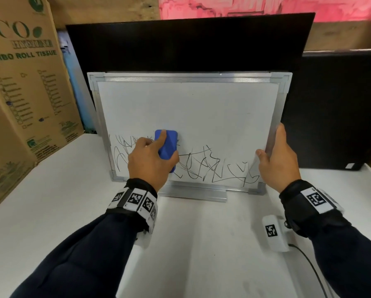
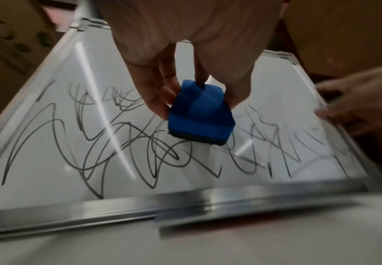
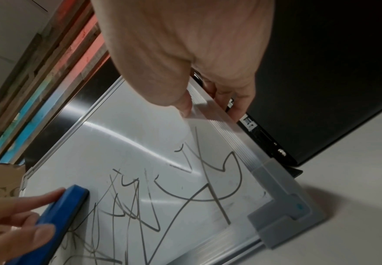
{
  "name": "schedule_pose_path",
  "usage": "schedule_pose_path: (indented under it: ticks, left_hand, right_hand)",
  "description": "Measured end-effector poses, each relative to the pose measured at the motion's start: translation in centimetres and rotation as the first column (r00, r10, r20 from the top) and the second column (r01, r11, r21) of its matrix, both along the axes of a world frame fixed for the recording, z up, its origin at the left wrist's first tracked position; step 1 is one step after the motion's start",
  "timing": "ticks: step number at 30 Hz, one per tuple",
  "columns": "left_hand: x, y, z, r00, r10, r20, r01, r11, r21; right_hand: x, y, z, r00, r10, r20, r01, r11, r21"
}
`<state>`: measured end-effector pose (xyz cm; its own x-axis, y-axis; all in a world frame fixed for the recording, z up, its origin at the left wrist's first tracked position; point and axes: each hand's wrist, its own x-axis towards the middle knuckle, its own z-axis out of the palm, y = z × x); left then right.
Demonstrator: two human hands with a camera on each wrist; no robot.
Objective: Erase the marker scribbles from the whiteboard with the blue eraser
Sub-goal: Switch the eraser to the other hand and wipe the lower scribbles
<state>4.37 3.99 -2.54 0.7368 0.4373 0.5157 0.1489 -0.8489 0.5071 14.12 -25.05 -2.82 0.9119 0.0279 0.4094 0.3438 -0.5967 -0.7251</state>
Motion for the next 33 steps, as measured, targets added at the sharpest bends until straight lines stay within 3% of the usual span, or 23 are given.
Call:
schedule_pose_path:
  ticks: [4,9,13,18,25,29,33]
  left_hand:
    - [-0.6,-0.7,-1.0,0.984,-0.105,-0.143,0.122,0.986,0.117]
    - [0.1,-0.6,-0.5,1.000,-0.004,0.006,0.004,1.000,-0.016]
    - [-0.1,0.4,0.3,0.997,-0.034,-0.067,0.038,0.997,0.063]
    - [-0.3,1.0,0.5,1.000,-0.013,-0.003,0.013,0.999,0.039]
    - [-1.0,1.8,1.2,0.978,-0.035,-0.204,0.088,0.964,0.253]
    - [-0.9,2.5,1.1,0.998,0.022,-0.066,-0.012,0.990,0.143]
    - [-0.9,3.0,0.4,0.990,-0.024,-0.142,0.052,0.979,0.199]
  right_hand:
    - [0.0,0.1,0.1,1.000,0.006,0.003,-0.006,1.000,0.005]
    - [-0.1,0.1,0.1,1.000,0.015,-0.005,-0.015,1.000,0.012]
    - [0.1,0.1,0.0,1.000,0.007,-0.002,-0.007,1.000,0.012]
    - [0.1,0.3,-0.1,1.000,0.011,-0.009,-0.010,1.000,0.020]
    - [-0.2,0.3,0.2,1.000,0.013,-0.018,-0.013,0.999,0.030]
    - [-0.3,0.3,0.2,1.000,0.008,0.004,-0.008,1.000,0.019]
    - [-0.2,0.2,0.2,1.000,0.009,0.001,-0.009,1.000,0.023]
